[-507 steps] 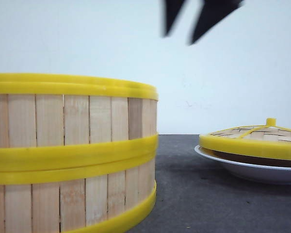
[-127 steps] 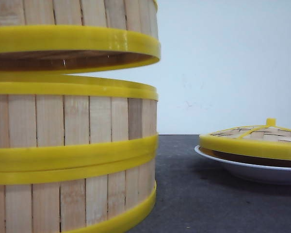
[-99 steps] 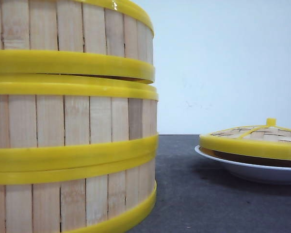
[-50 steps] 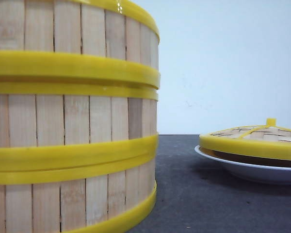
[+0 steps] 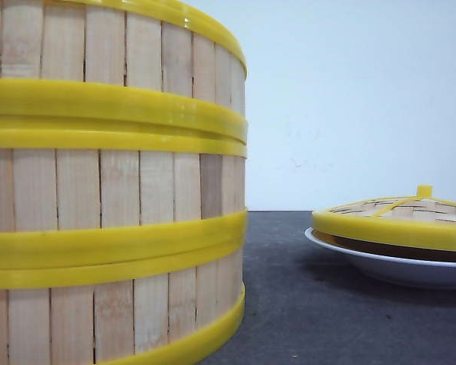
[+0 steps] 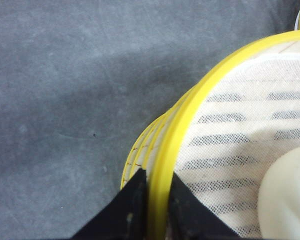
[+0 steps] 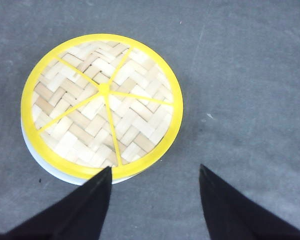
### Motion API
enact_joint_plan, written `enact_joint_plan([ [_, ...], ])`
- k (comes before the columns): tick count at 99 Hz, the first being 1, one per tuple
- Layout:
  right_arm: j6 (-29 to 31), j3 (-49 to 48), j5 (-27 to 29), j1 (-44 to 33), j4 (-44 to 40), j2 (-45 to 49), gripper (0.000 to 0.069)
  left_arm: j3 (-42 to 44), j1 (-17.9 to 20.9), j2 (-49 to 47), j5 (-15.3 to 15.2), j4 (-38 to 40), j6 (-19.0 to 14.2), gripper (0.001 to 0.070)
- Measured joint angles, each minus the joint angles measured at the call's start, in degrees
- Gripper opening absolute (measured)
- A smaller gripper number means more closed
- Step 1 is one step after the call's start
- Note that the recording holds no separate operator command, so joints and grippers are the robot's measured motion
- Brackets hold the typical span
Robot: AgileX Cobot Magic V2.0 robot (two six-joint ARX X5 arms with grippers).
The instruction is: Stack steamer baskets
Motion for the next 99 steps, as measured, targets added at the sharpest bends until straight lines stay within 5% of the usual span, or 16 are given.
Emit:
enact_joint_plan([
  [16,0.00,0.00,0.00,0.00,0.00,0.00,0.0336,0.00,0.00,0.02,0.00,0.35,-0.24,0.0046],
  [36,0.00,0.00,0.00,0.00,0.00,0.00,0.0336,0.00,0.07,0.02,-0.35,1.86,-0.66,0.0235],
  [50,0.00,0.00,0.02,0.00,0.42,0.00,0.0336,0.00,0.07,0.02,-0.35,1.49,-0.66,0.0271],
  [65,0.00,0.00,0.02,0.00,0.48,0.00,0.0336,0.00,0.07,0.00,-0.35,0.11,-0.66,0.0260],
  [82,0.00,-0.02,0.02,0.00,1.75,0.00,0.0336,0.00,0.07,0.00,-0.17,-0.46,-0.66,0.0054],
  [99,0.00,-0.04,0.02,0.00,2.95,0.00,0.0336,0.00,0.02,0.00,-0.17,-1.03,-0.59,0.0024],
])
